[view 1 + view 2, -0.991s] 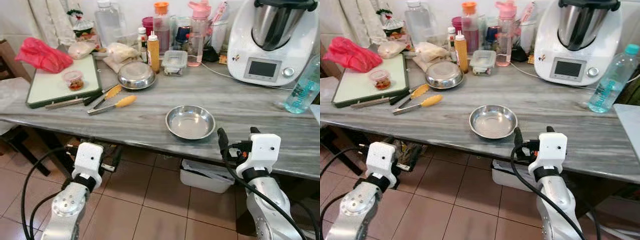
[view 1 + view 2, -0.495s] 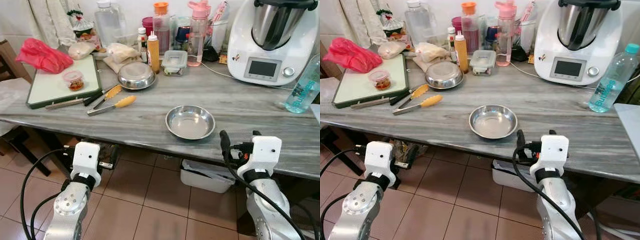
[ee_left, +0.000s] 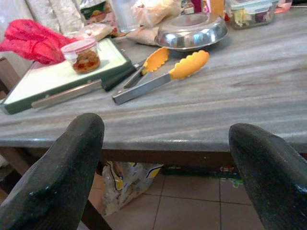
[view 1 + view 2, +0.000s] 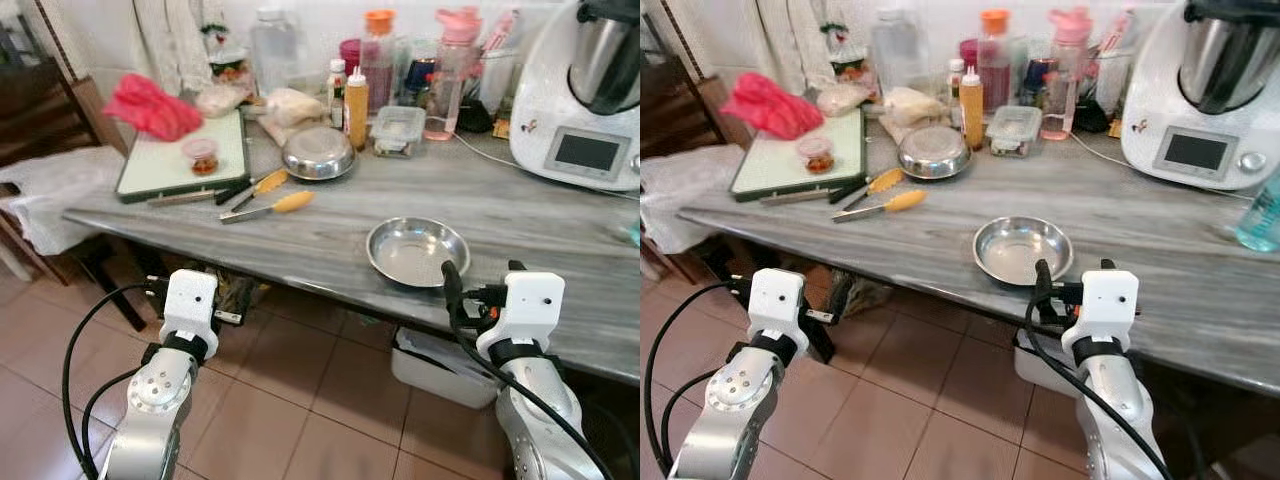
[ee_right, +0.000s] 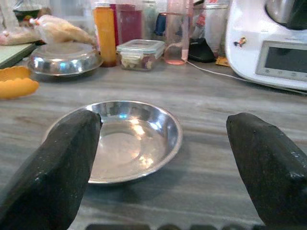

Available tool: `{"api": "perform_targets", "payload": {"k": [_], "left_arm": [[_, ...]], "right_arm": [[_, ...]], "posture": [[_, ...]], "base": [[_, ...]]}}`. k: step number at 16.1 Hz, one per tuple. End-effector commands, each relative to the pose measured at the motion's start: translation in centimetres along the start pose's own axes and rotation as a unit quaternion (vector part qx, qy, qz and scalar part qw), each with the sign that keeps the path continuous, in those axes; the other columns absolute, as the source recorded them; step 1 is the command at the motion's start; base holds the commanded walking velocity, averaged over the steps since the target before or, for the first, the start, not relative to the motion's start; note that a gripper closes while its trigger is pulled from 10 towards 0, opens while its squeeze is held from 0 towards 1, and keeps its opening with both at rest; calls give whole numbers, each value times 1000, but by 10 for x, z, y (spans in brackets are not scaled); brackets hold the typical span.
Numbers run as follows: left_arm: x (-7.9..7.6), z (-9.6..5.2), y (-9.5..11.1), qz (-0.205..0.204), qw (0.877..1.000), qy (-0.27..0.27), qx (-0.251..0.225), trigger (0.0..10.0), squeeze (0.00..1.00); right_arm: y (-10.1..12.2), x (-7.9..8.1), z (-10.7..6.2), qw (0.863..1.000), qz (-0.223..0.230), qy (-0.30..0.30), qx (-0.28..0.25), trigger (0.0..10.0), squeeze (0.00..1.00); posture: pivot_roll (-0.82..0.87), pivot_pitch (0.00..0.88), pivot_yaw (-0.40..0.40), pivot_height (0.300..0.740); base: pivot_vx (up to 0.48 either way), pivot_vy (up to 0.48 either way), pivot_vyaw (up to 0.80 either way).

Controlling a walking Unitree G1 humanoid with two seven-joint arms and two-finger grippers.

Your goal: Setting the table

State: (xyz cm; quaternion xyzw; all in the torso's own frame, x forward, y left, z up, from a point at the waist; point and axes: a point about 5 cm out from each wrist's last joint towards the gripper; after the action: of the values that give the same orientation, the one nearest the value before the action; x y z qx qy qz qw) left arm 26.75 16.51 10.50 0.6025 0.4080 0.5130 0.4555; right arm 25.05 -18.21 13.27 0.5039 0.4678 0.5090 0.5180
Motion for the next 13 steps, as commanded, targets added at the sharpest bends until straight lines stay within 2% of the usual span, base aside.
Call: {"api": "perform_targets", "payload": {"k": [1,8,10,13], "left_arm": [[3,2,0,6,1000,11,8,10000,0],[0,9,3,-2,1000,30,-2,10000,0],[-4,9,3,-12,999,45,-5,10000,0],[-6,7,0,-19,998,64,-5,10000,0]], "right_arm": [[0,-2,1,1000,3,-7,0,10000,0],[4,-4,10,1000,-4,11,-3,10000,0],[6,-5,15,1000,-14,28,1,10000,0],[7,-2,21,999,-19,49,5,10000,0]], "posture": [[-92,0,79,740],[-91,0,36,740],[-80,0,-29,740],[-69,0,-63,740]], "base": [[0,0,0],[0,0,0],[0,0,0],[0,0,0]]}}
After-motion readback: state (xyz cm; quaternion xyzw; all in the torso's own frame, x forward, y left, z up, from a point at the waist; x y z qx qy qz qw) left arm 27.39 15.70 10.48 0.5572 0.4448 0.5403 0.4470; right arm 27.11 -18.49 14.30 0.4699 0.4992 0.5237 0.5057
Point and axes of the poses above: a point about 5 cm out from each wrist's last joint towards the gripper, its own z axis pointing out of the wrist towards the gripper, its own y axis along the axis of the wrist's last joint, x = y × z, and after that the axes turned 5 degrees about z, right-handed
